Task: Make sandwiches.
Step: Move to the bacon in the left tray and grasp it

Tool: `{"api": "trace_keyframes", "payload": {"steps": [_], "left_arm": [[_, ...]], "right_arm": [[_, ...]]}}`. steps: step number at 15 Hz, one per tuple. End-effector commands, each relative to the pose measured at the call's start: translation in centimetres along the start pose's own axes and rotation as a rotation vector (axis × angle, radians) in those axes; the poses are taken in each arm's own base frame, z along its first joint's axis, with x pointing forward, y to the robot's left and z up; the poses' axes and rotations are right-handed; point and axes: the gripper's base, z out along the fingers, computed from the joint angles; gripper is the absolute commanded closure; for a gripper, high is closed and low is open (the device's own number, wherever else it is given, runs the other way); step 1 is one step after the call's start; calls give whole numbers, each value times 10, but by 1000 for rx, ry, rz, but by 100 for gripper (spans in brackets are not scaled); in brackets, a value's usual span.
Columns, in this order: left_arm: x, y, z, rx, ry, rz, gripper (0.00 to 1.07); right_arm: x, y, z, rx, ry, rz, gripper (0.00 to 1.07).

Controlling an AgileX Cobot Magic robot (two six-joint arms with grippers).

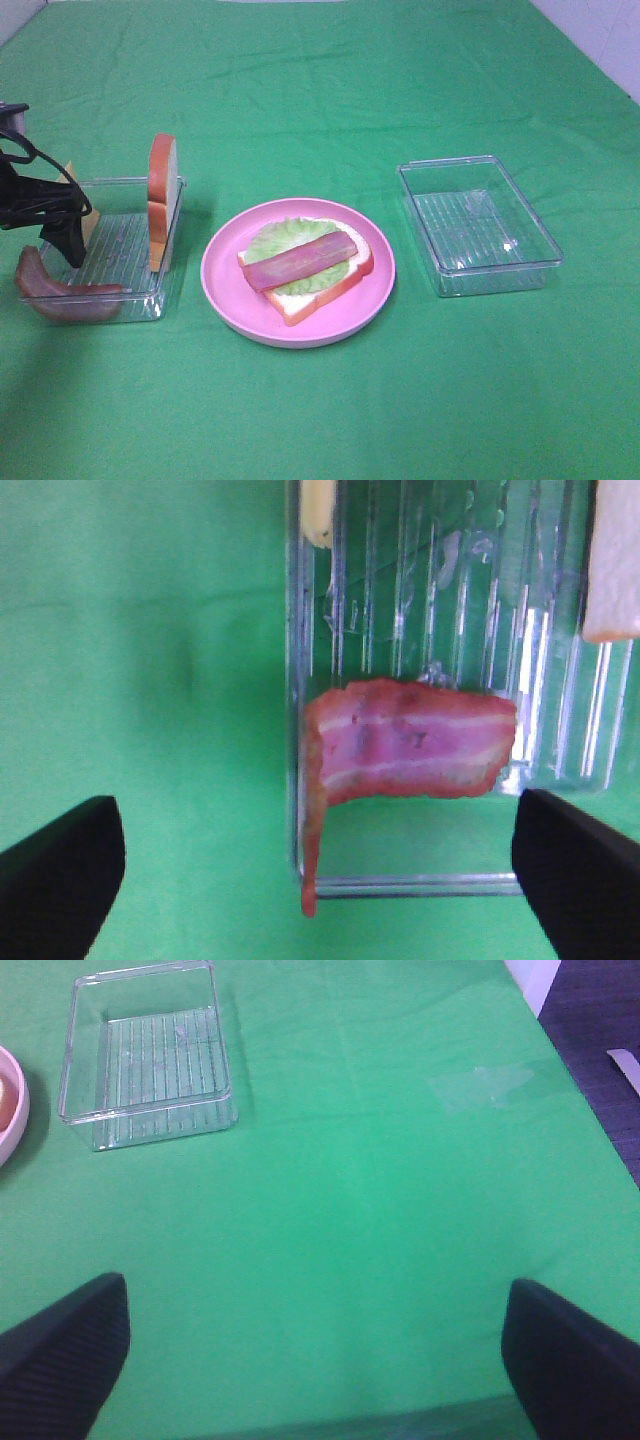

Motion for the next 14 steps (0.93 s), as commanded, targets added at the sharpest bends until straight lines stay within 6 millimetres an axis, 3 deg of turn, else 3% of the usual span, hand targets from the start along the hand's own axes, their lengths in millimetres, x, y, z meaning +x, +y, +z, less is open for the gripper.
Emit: {"api": "trace_keyframes", "payload": {"steps": [1,7,12,14], "left_arm": [[-3,-2,6,-4,-20,9,9],[-3,-1,12,-12,-3,13,12],[-3,-1,14,-14,7,9,56],[-4,-1,14,-11,-4,8,66]], "right_arm": [[3,0,-3,-2,-38,0,11],[3,0,-3,-2,-38,0,11],[3,0,-3,-2,-38,0,11],[3,0,-3,-2,-38,0,11]]}}
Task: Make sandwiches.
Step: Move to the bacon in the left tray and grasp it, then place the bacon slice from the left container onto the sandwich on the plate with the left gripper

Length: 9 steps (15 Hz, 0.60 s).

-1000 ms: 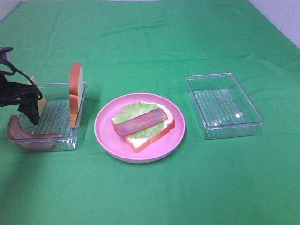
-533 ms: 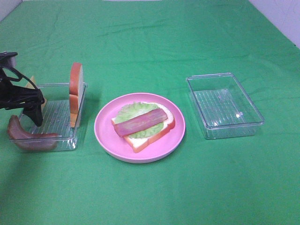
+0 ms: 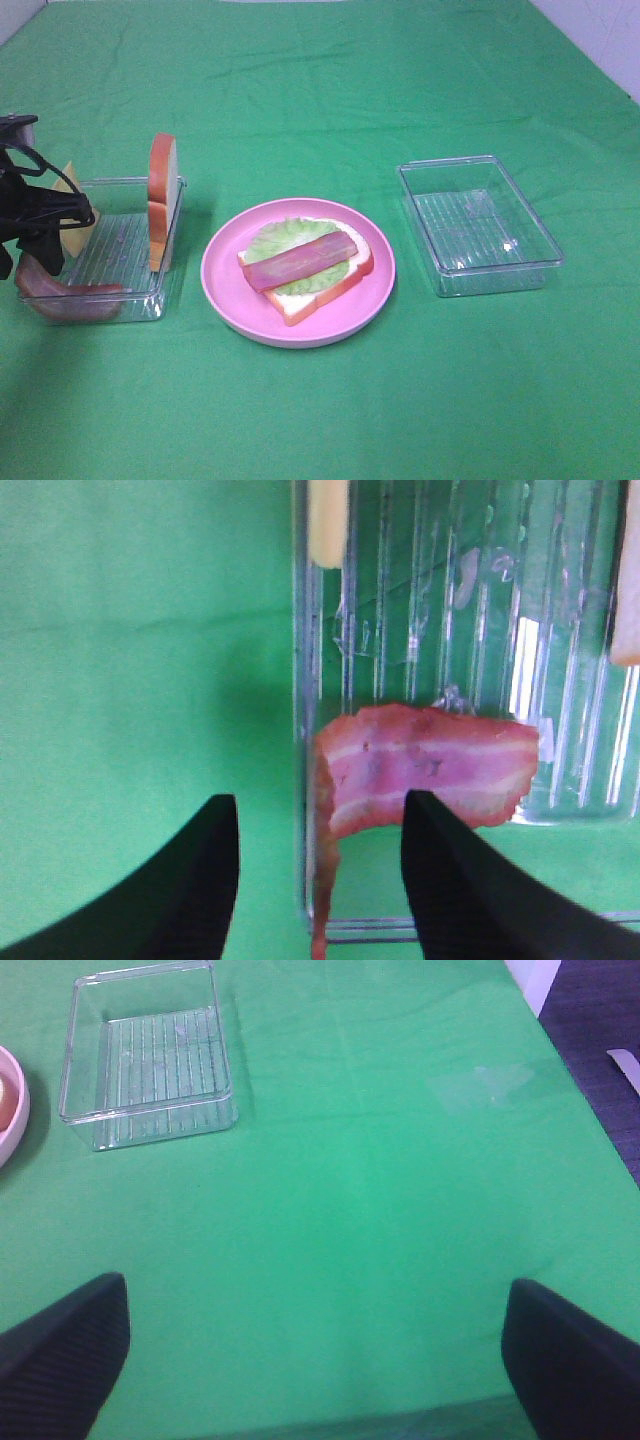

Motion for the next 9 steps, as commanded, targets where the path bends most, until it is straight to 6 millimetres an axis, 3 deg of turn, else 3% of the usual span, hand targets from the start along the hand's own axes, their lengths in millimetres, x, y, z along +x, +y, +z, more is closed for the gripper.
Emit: {"api": "trace_keyframes", "payload": {"steps": [1,2,3,5,9], "left_arm": [[-1,-2,2,1,-7,0,70],[-1,-2,2,2,-11,0,77],[-2,-2,2,2,-15,0,93],[-3,-2,2,3,-23,0,106],[-4,-3,1,6,-35,-27,107]], "right_arm": [[3,0,-3,-2,-38,0,11],[3,0,-3,-2,-38,0,11],[3,0,-3,-2,-38,0,11],[3,0,-3,-2,-38,0,11],[3,0,-3,-2,-38,0,11]]}}
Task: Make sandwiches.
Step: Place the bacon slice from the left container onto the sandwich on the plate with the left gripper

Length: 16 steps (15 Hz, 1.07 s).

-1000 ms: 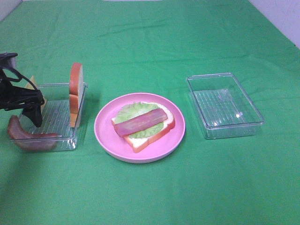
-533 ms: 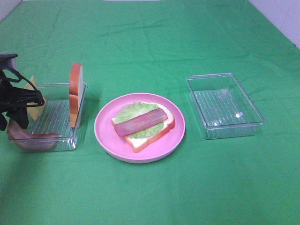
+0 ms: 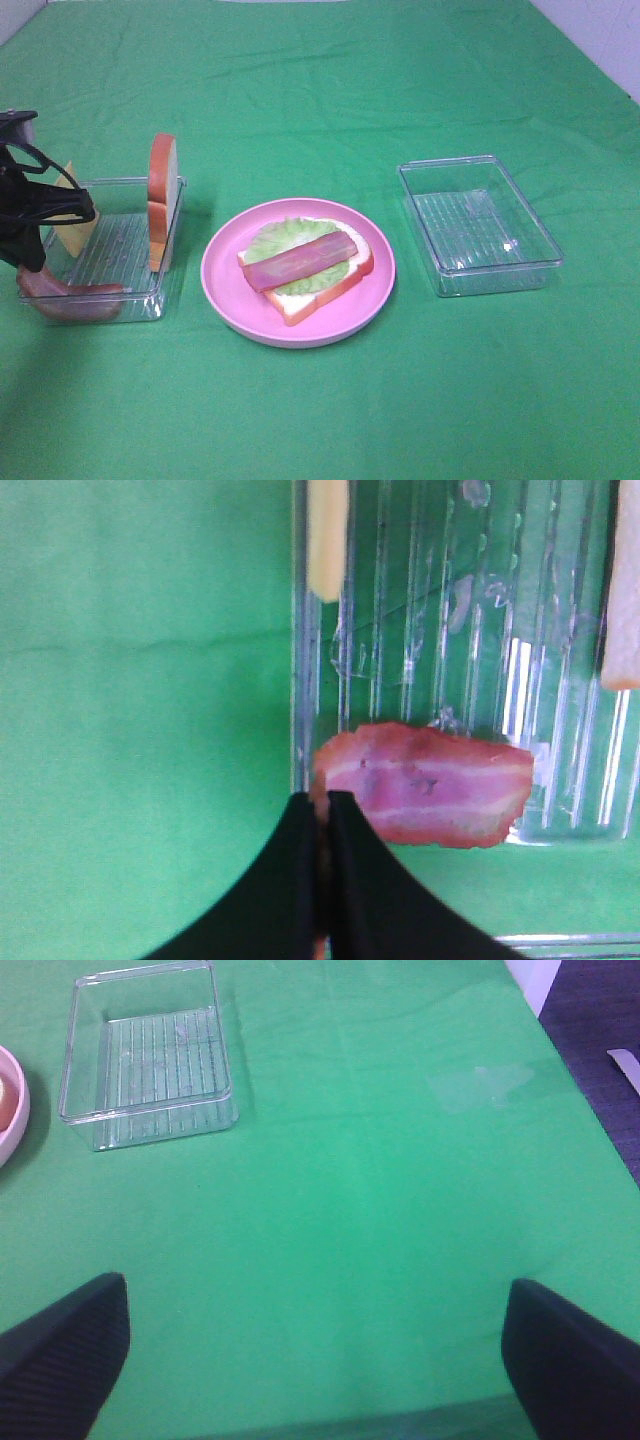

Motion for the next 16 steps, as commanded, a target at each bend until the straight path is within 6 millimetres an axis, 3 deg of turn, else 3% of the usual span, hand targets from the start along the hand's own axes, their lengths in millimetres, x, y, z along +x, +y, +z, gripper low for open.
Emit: {"api": "trace_keyframes", "payload": {"steps": [1,2,6,7,8,13,16], "left_arm": [[-1,-2,0,0,-1,-12,107],[-1,-2,-1,0,5,-13,107],[-13,-8,-38,16,13,-15,107],[-15,-10,-52,26,23,-13,107],[-20,-13,-86,34,19,-4,107],[-31,-22,-174,94,-89,10,107],[-36,-27,-206,155,-189,12,107]], "right_arm": [[3,0,-3,-2,-38,0,11],[3,0,-3,-2,-38,0,11],[3,0,-3,-2,-38,0,11],[3,0,-3,-2,-38,0,11],[3,0,-3,-2,-38,0,11],[3,0,-3,-2,-38,0,11],[3,0,-3,-2,-38,0,11]]}}
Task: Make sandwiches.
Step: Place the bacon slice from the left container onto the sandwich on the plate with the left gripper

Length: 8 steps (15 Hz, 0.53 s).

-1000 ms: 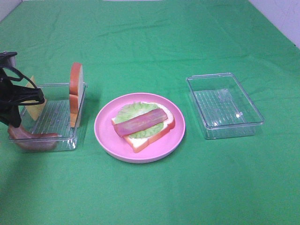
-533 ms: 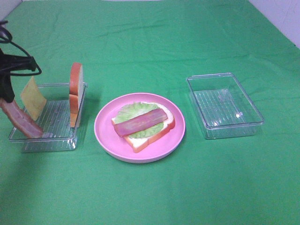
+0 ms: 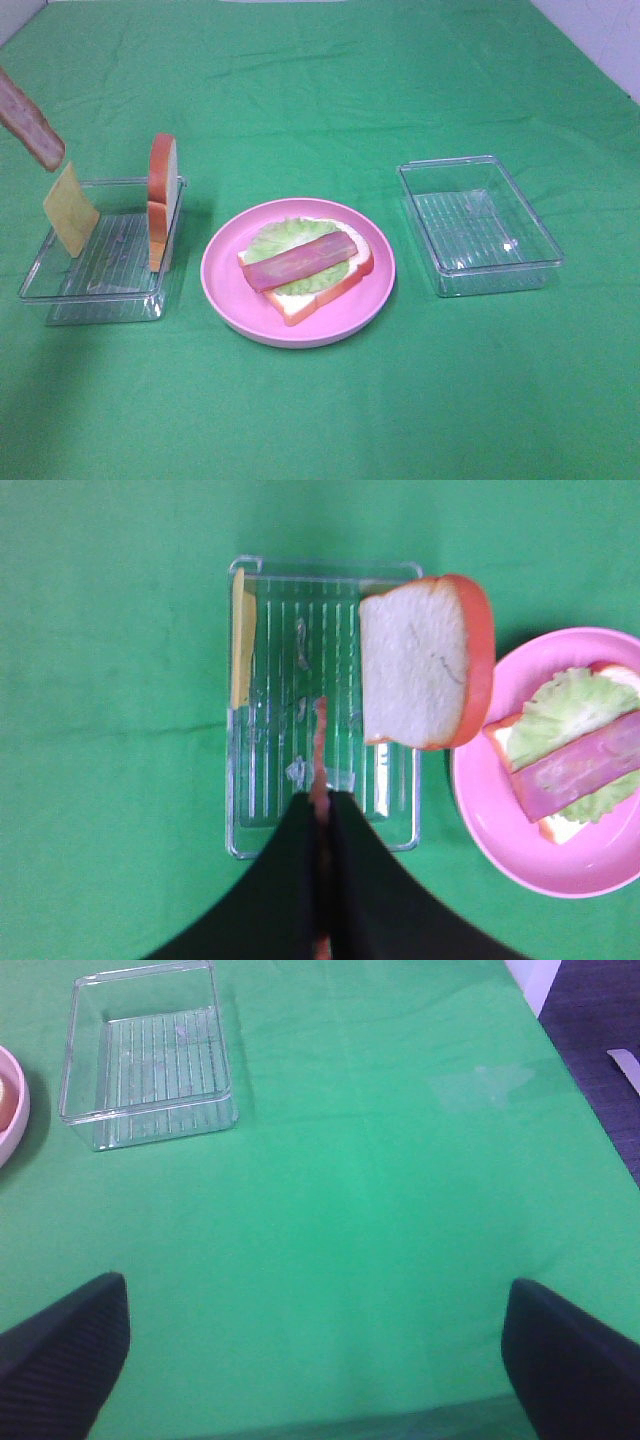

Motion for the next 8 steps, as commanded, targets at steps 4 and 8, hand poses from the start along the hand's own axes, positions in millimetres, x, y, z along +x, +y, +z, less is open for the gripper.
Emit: {"api": "trace_keyframes", "payload": {"steps": [4,8], "left_arm": [[-1,-30,-10,209,-30,30,107],[8,-111,-10,496,-152,96,107]], "right_arm": [[3,0,-3,-2,-38,0,11],[3,0,-3,-2,-38,0,11]]}}
